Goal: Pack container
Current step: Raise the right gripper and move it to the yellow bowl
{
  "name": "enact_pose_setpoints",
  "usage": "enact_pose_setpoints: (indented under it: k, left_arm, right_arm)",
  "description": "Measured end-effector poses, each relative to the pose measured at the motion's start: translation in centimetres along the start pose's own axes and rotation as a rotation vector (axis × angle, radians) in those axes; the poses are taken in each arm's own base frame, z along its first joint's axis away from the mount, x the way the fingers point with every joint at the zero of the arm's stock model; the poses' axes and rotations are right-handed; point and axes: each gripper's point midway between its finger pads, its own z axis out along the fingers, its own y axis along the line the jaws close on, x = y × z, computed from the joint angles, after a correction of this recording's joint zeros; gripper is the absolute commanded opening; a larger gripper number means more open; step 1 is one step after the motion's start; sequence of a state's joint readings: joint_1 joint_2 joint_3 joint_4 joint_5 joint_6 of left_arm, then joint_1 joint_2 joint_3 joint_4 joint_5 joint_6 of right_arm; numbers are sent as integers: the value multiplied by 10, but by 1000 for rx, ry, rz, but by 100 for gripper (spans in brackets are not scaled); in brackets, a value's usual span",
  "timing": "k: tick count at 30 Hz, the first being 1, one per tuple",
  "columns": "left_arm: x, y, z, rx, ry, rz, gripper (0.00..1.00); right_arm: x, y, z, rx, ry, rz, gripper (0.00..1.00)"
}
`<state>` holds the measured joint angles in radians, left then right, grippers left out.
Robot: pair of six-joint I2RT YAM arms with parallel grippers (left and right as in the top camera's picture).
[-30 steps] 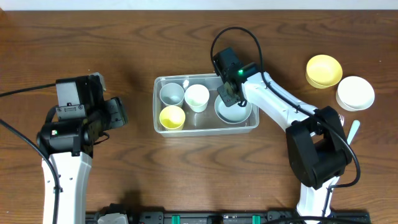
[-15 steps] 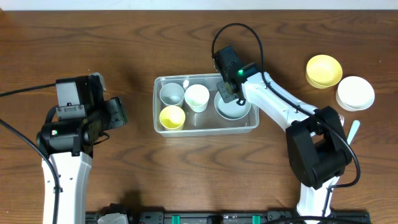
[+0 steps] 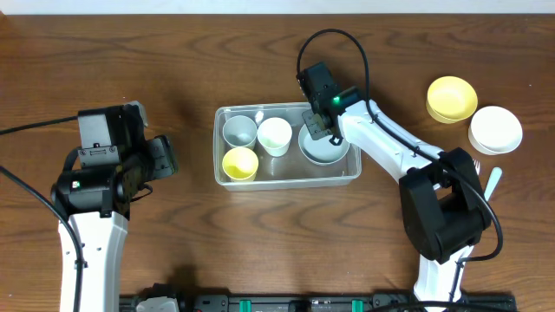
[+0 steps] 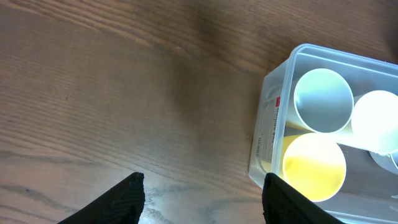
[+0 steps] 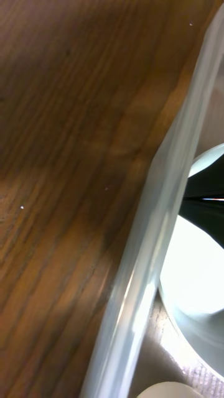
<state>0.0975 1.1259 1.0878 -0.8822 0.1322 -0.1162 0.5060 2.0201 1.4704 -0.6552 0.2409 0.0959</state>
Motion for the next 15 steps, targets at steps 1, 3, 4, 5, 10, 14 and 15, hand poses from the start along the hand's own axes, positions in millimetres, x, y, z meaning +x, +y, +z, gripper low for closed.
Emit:
enact_pose_setpoints:
  k: [1,3,4,5,10,14,15]
  left_arm:
    - [0,0,0,0,0,0,61]
    - [0,0,0,0,0,0,61]
    - [0,0,0,0,0,0,61]
    - [0,0,0,0,0,0,61]
    - [0,0,0,0,0,0,61]
    - [0,0,0,0,0,0,62]
    - [0,0,0,0,0,0,61]
  right_arm:
    - [0,0,0,0,-2,1,3]
    - [-1,0,0,0,-4,1,1]
    - [-1,0,0,0,-4,1,1]
    - [-1,0,0,0,-3,2,1]
    - [9,-1,0,2,37,-6,2]
    - [15,1,-3,-11,60,-8,6]
    - [15,1,-6,-17,58,-7,8]
